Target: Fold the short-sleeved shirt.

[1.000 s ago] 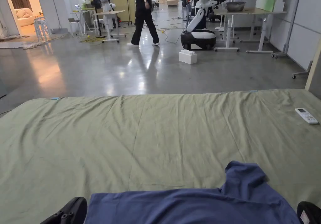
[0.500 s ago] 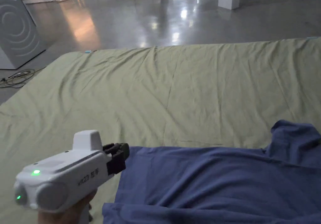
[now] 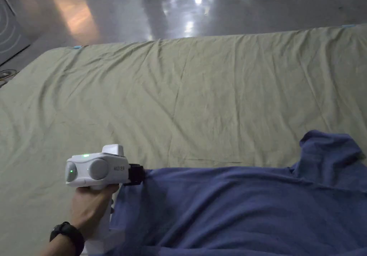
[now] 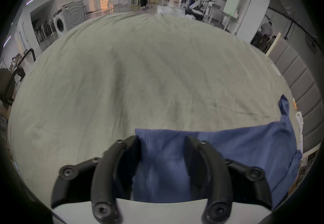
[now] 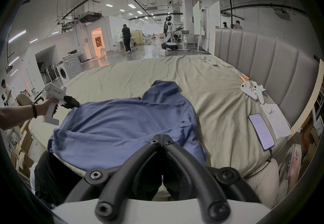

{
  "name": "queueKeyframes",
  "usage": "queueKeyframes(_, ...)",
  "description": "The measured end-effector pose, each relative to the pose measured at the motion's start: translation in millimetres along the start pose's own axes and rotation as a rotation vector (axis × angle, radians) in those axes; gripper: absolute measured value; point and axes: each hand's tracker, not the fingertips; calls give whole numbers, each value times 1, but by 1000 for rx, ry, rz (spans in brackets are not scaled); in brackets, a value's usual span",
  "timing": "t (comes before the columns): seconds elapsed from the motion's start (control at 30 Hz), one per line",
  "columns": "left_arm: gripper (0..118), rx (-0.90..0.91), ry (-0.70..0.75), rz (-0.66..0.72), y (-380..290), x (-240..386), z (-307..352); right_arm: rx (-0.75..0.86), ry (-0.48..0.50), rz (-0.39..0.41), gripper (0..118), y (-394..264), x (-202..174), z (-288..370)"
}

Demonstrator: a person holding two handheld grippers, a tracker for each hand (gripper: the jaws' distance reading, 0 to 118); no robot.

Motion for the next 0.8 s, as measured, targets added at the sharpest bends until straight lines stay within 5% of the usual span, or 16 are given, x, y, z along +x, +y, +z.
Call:
queueKeyframes(0.07, 40, 14, 16, -46, -5, 9, 2, -14, -8, 2, 0, -1, 2, -4)
queueKeyframes(0.13, 6, -1, -35, -52, -3, 16, 4, -22, -6, -1, 0, -2, 5, -8)
queueKeyframes(0.33, 6, -71, 36, -106, 1, 27, -15, -8, 64, -6, 8, 50, 25, -76)
queueKeyframes(0.37, 6, -86, 31, -101, 4, 27, -15, -40, 82, -17, 26, 68, 30, -98)
queueKeyframes(0.4, 6, -96, 27, -103, 5, 26, -15, -42, 85, -35, 65, 82, 35, -119)
queueKeyframes(0.43, 6, -107, 21, -105, 4, 29, -9, -53, 98, -66, 85, 94, 42, -144)
queueKeyframes(0.47, 6, -110, 15, -106, 5, 27, -9, -60, 112, -76, 91, 106, 48, -169)
queueKeyframes(0.8, 6, -123, -24, -76, 5, 23, -4, -559, -86, 158, 79, 116, 80, -372)
